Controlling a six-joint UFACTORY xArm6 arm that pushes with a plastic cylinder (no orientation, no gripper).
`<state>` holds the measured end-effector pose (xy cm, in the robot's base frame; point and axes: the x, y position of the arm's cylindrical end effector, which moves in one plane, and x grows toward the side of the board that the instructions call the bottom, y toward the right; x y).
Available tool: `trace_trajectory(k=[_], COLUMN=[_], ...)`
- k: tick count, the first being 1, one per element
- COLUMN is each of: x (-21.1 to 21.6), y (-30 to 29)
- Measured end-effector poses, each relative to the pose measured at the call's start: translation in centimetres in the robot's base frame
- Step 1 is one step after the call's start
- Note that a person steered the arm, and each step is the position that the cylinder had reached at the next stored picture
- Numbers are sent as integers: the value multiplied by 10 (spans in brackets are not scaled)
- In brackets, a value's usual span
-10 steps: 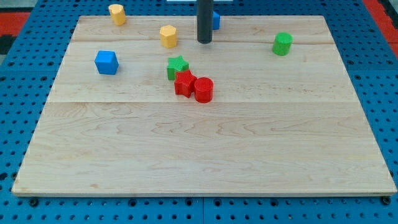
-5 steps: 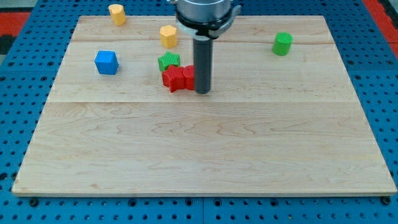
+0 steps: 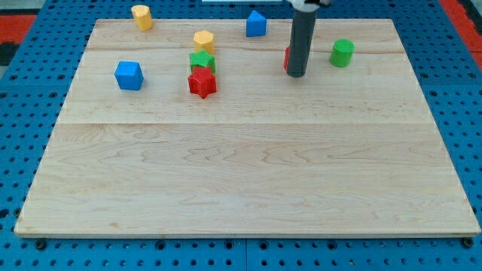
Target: Move the red circle above the green circle
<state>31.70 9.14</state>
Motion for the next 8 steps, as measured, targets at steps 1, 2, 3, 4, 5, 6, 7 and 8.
trace_trajectory(k=[1,2,3,4,5,6,7,8], x=[-20,-35,-61,-77,-77,-78,-78,-78], y=[-29,-15,34,42,42,42,43,59])
